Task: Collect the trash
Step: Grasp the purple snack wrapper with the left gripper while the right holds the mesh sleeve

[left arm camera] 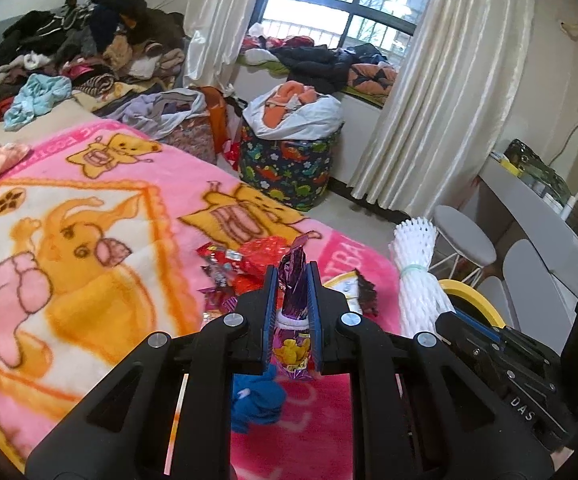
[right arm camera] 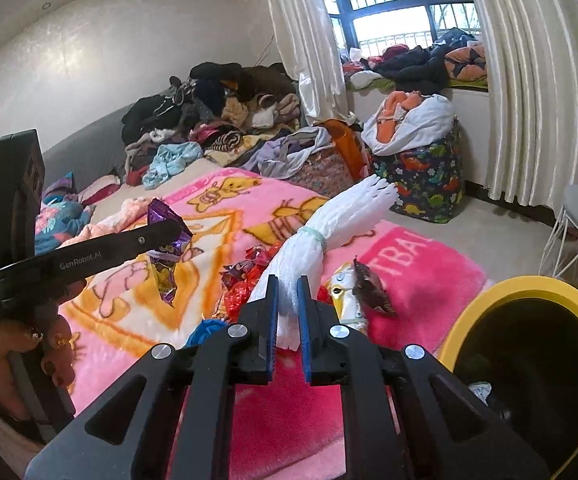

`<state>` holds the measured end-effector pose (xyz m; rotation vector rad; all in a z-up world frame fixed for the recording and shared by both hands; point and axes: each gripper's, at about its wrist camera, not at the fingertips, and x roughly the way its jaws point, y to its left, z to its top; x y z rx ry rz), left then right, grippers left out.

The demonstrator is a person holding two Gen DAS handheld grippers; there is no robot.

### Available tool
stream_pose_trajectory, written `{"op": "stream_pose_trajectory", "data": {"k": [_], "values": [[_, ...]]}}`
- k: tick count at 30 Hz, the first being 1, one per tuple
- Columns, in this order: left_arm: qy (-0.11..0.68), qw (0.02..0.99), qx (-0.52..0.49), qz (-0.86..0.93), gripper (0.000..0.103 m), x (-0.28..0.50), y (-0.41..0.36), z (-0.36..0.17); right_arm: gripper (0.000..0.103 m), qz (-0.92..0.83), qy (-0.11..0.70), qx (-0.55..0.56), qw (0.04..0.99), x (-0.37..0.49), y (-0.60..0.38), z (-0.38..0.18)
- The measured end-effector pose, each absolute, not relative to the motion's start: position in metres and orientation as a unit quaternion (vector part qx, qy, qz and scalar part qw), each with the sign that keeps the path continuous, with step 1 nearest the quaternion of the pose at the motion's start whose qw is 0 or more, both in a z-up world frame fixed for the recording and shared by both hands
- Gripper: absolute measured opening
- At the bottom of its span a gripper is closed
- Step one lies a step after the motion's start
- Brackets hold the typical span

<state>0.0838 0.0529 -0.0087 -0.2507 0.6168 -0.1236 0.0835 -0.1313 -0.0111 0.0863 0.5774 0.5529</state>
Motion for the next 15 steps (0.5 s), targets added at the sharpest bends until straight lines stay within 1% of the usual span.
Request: {"op": "stream_pose_trajectory", "data": {"k": [15], "values": [[0.298, 0.944, -0.102, -0.097, 0.009, 0.08, 0.007, 0.0, 0.009, 0.242, 0.271, 0.064, 0.929, 0.066, -0.164, -0.006]]}}
